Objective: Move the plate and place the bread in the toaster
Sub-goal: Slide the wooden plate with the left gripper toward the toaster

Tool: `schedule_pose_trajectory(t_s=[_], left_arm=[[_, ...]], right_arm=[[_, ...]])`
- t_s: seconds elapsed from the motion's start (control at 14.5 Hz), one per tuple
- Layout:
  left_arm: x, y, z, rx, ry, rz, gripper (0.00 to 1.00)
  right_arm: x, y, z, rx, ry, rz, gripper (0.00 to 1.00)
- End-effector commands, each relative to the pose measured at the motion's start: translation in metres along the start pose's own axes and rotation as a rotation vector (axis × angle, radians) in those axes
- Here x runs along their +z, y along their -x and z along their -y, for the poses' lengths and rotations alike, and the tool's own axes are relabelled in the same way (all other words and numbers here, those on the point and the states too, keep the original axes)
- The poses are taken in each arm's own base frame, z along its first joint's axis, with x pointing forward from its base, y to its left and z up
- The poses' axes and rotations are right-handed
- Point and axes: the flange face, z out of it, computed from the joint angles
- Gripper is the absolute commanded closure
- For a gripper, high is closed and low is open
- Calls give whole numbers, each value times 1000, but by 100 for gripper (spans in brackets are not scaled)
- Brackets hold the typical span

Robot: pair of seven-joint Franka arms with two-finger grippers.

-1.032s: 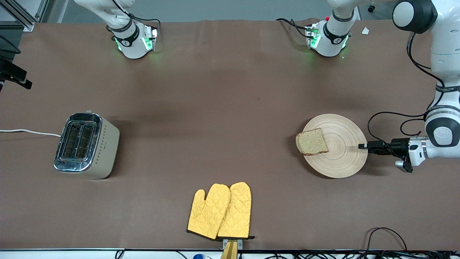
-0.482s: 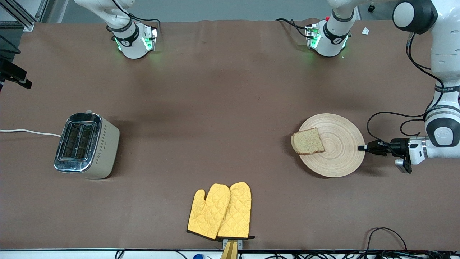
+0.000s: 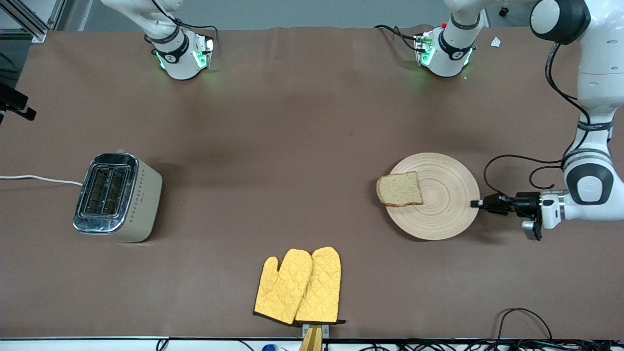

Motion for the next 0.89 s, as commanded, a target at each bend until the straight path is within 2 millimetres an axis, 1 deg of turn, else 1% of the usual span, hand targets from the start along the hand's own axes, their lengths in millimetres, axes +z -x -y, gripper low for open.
schedule_pose_trajectory(t_s=[0.0,0.07,0.14,0.21,0.28,0.34,0.41,0.48,0.62,0.69,0.76,0.83], left_arm=[[25,-23,-44,-35,90,-16,100],[38,-35,-64,-26,118,-29,100],[53,-46,-81,-30,126,-43,100],[70,-55,-98,-45,129,-50,100],[89,-66,-117,-58,136,-69,100],[109,-74,-133,-69,141,-89,100],[129,-82,-151,-76,139,-113,100],[155,-88,-169,-93,139,-138,100],[202,-95,-197,-122,147,-189,100],[236,-93,-209,-147,164,-199,100],[265,-90,-222,-182,191,-213,100],[303,-83,-244,-209,212,-220,100]], right_arm=[[-4,-1,4,-5,-19,-6,0],[-4,-1,6,-10,-19,-9,0],[-4,-2,6,-10,-20,-7,0],[-2,-2,6,-10,-21,-4,0],[0,-5,10,-20,-17,-4,0],[9,-12,22,-36,-5,9,0],[12,-14,35,-55,15,15,0],[11,-13,36,-59,33,16,0],[12,-12,35,-59,31,27,0],[16,-12,35,-65,34,38,0],[17,-12,38,-72,35,39,0],[16,-12,45,-73,34,38,0]])
